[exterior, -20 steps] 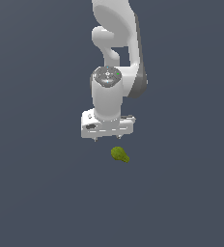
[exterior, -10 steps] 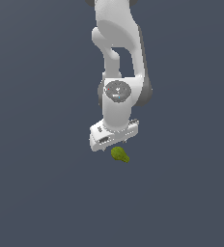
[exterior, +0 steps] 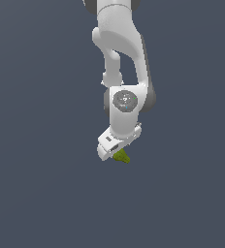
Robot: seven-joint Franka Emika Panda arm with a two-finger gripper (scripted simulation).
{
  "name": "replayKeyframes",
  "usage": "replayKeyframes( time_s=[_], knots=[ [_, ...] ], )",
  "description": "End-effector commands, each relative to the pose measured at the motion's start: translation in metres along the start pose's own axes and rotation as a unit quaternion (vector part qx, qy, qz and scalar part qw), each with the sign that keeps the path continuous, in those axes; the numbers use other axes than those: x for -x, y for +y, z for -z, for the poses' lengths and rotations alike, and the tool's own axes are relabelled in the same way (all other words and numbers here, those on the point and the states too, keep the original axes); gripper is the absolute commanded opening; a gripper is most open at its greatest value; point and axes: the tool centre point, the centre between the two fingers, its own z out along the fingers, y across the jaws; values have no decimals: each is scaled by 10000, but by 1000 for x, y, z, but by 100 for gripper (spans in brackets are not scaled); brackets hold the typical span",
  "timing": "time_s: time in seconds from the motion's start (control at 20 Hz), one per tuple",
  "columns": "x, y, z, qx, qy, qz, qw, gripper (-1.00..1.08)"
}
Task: Pick up the object and move it to a goal position.
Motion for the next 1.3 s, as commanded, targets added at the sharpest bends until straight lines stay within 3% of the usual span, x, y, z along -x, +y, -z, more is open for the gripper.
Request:
replayKeyframes(
  time_s=[0.0,0.45,1.15,1.2,1.25],
  knots=[
    [-3,-2,-3,-11,7,149,9999,100],
    [-4,-3,-9,-19,9,229,9997,100],
    [-5,-4,-56,-20,11,253,9997,100],
    [-5,-4,-56,-20,11,253,9997,-100],
    [-5,-4,-56,-20,11,253,9997,-100]
  ],
)
